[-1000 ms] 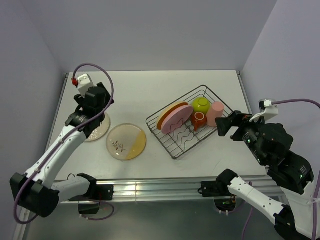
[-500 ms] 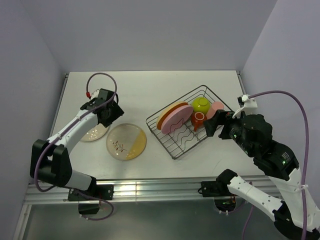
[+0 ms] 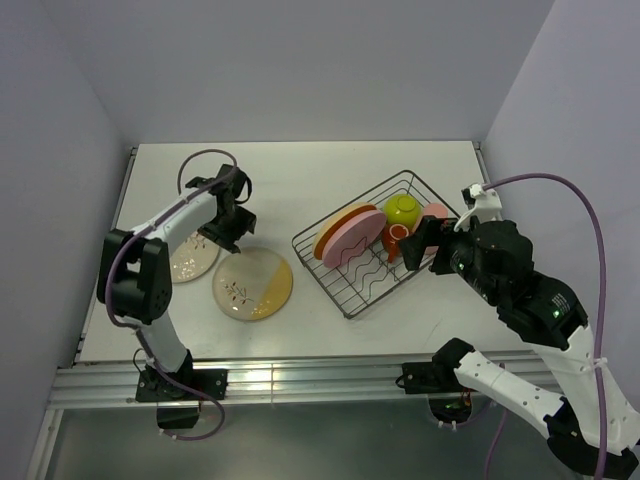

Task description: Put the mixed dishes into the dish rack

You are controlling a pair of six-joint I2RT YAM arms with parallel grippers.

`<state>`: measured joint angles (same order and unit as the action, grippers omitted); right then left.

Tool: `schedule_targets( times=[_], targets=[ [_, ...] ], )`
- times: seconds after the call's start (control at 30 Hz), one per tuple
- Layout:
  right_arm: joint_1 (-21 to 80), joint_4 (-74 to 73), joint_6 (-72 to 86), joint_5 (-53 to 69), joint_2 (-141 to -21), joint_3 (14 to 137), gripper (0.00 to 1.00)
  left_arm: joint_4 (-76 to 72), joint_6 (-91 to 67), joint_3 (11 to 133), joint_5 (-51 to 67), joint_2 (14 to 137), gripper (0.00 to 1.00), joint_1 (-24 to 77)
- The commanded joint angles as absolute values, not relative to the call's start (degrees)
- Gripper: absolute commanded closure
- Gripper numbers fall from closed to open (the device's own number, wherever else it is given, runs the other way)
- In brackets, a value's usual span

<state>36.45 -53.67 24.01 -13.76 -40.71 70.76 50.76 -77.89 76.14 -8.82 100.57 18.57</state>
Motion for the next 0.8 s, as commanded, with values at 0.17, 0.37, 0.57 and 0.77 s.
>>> schedule_targets(
  times=[0.17, 0.37, 0.57, 0.77],
  targets=[
    [36.39, -51.24, 22.15, -13.01, -42.45, 72.51, 0.02, 54.93, -84.9, 78.92, -8.0, 107.31, 0.4, 18.54],
    [36.3, -50.36, 21.36, -11.87, -43.59, 72.86, 0.03, 55.64, -87.27, 79.54, -8.44, 109.95, 0.41, 18.54],
    [36.3, -49.48, 20.92, -11.25, -44.03, 72.42, 0.04, 55.37, -87.54, 80.94, -7.56, 111.35, 0.41, 18.54],
    [36.3, -49.66, 20.39, -11.78, -43.77, 72.51, 0.04, 53.88, -87.01, 79.37, -7.82, 109.17, 0.41, 18.63]
  ],
)
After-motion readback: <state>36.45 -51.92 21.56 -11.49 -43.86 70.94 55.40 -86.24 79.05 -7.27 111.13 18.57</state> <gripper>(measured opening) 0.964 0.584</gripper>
